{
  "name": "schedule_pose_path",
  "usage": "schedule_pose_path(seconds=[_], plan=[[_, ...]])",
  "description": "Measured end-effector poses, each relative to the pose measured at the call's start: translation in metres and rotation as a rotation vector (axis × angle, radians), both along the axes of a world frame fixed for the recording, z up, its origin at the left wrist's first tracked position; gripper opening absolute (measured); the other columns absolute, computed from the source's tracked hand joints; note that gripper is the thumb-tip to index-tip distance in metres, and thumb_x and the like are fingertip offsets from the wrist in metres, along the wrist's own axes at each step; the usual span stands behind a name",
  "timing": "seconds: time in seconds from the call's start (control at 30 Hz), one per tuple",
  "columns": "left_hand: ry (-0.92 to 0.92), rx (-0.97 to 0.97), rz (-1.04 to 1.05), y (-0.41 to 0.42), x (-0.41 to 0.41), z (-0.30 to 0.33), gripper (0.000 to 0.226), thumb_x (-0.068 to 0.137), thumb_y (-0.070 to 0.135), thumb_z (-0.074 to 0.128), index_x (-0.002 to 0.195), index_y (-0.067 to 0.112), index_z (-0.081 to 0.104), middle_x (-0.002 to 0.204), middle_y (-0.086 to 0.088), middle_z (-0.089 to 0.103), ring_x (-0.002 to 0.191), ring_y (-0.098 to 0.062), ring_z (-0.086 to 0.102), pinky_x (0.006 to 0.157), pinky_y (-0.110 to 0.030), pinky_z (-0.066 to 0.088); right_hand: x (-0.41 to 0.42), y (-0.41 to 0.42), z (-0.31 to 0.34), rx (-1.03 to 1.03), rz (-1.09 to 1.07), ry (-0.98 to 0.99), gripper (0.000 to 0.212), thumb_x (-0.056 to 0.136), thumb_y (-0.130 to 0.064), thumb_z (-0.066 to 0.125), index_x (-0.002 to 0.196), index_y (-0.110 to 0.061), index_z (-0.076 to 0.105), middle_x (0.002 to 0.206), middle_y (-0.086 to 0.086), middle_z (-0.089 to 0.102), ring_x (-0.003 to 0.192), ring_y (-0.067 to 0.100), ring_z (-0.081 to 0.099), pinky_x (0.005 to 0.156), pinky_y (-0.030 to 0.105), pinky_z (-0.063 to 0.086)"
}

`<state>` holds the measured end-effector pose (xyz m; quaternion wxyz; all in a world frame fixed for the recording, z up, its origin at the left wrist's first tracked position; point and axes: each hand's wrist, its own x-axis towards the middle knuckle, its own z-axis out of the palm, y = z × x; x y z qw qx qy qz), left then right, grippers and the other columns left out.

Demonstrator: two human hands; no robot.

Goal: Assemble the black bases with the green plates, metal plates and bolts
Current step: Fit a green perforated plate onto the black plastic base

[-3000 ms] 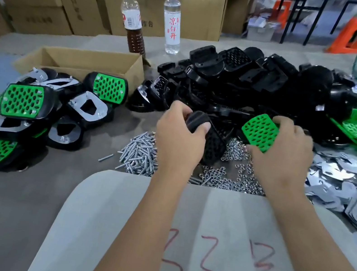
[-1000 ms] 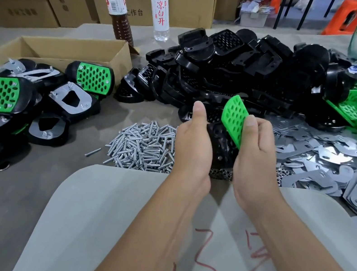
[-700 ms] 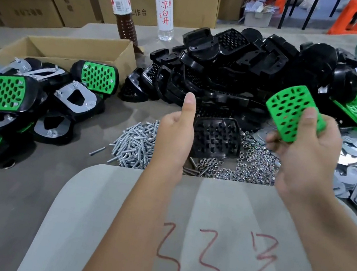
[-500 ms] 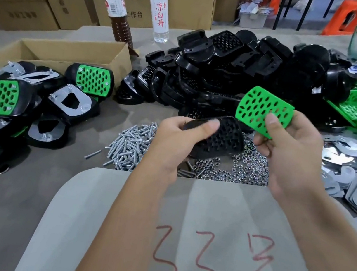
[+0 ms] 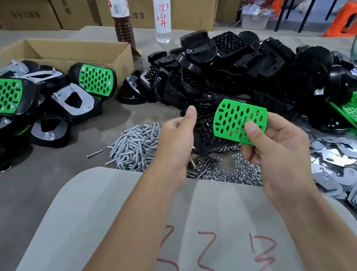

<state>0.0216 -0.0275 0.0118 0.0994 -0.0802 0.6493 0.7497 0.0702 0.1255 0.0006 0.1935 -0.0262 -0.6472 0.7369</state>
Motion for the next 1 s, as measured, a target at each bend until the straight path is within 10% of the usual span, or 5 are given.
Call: schedule_pose_path(seconds=[0.3,0.47,0.73,1.0], plan=[[0.051,0.042,0.053,0.002,0.0,0.0,0.045,0.107,0.047,0.052,0.092,0.007,0.066,0.09,-0.01,0.08,0.089,-0.026,0.078,0.082,-0.045,0.065,0.0,-0.001,-0.004,0.163,-0.07,-0.009,0.013,0.101,-0.008,0.067,0.108,-0.019,0.069,0.085,0.01,0.079,0.047,0.012,0.05,0.047,0.028,0.045],[0.065,0.006,0.072,0.003,-0.001,-0.002,0.04,0.106,0.051,0.052,0.097,0.013,0.058,0.094,-0.014,0.066,0.091,-0.03,0.067,0.103,-0.063,0.051,0.0,-0.003,-0.006,0.243,-0.128,0.025,0.018,0.102,-0.012,0.065,0.11,-0.028,0.066,0.084,0.0,0.079,0.053,0.006,0.057,0.054,0.026,0.047],[0.181,-0.085,0.043,0.007,-0.002,-0.011,0.047,0.108,0.047,0.049,0.08,0.012,0.063,0.062,0.005,0.067,0.054,-0.008,0.065,0.049,-0.028,0.055,0.001,-0.01,-0.004,0.408,-0.131,-0.047,0.029,0.095,-0.014,0.076,0.121,-0.02,0.066,0.093,-0.004,0.08,0.075,0.012,0.078,0.063,0.035,0.063],[0.179,-0.055,0.033,0.006,0.0,-0.015,0.046,0.105,0.042,0.06,0.085,0.002,0.065,0.066,-0.002,0.067,0.054,-0.013,0.063,0.047,-0.026,0.051,0.0,-0.01,-0.003,0.442,-0.207,-0.159,0.019,0.091,-0.022,0.081,0.102,-0.023,0.066,0.077,-0.01,0.079,0.061,0.012,0.075,0.059,0.04,0.061]])
